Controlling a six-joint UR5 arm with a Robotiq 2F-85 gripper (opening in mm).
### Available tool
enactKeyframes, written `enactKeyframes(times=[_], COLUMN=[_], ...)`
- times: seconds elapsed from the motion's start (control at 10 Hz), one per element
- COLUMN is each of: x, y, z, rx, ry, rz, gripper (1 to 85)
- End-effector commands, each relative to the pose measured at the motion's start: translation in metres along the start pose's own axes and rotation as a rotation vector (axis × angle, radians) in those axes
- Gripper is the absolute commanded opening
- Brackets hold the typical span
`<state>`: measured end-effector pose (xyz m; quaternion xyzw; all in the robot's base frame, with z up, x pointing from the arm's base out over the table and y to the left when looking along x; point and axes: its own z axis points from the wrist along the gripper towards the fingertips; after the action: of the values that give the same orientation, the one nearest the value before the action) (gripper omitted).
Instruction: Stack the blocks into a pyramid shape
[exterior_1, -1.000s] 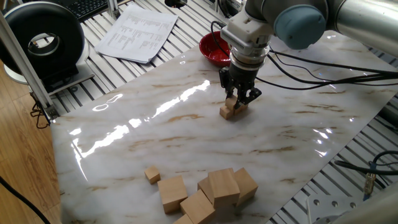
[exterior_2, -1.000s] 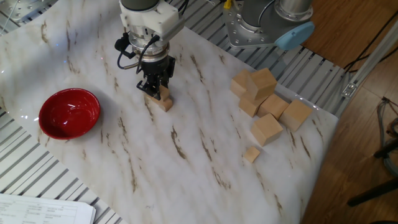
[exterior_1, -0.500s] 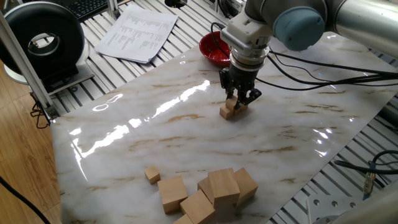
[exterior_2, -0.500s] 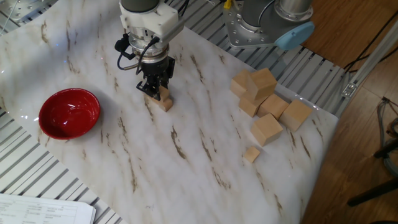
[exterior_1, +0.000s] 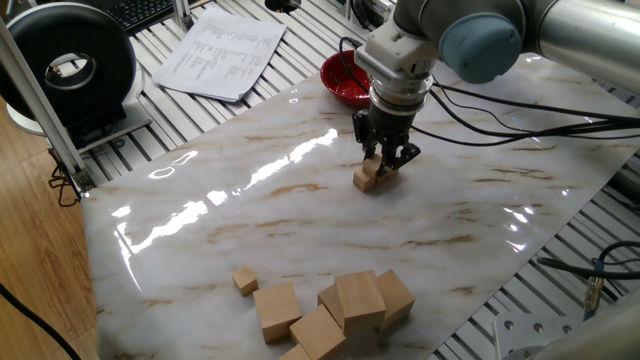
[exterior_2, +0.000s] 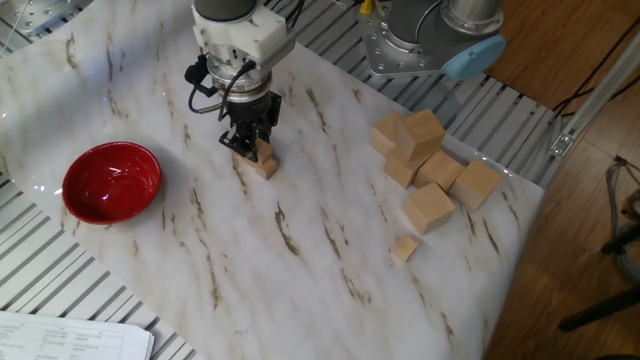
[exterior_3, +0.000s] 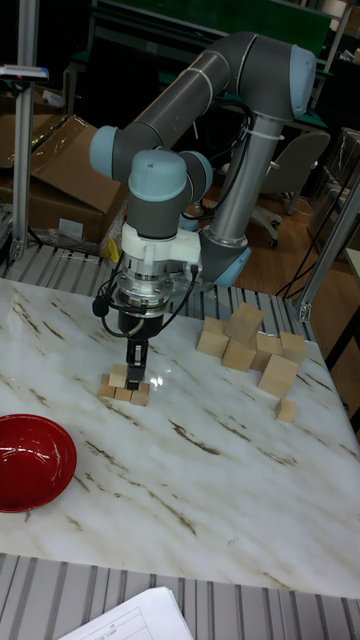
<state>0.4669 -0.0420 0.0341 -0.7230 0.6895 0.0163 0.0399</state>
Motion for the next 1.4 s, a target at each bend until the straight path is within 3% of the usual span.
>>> enactKeyframes(times=[0.0, 0.5, 0.7, 1.3], x=[0.001, -0.001, -0.001, -0.008], y=[0.0, 0.0, -0.007, -0.001], z=[-0.001, -0.002, -0.003, -0.003], rx=[0.0, -0.006, 0.015, -0.008], ry=[-0.002, -0.001, 0.009, -0.019], rz=[0.016, 0.031, 0.038, 0.084], gripper=[1.0, 1.0, 1.0, 1.0])
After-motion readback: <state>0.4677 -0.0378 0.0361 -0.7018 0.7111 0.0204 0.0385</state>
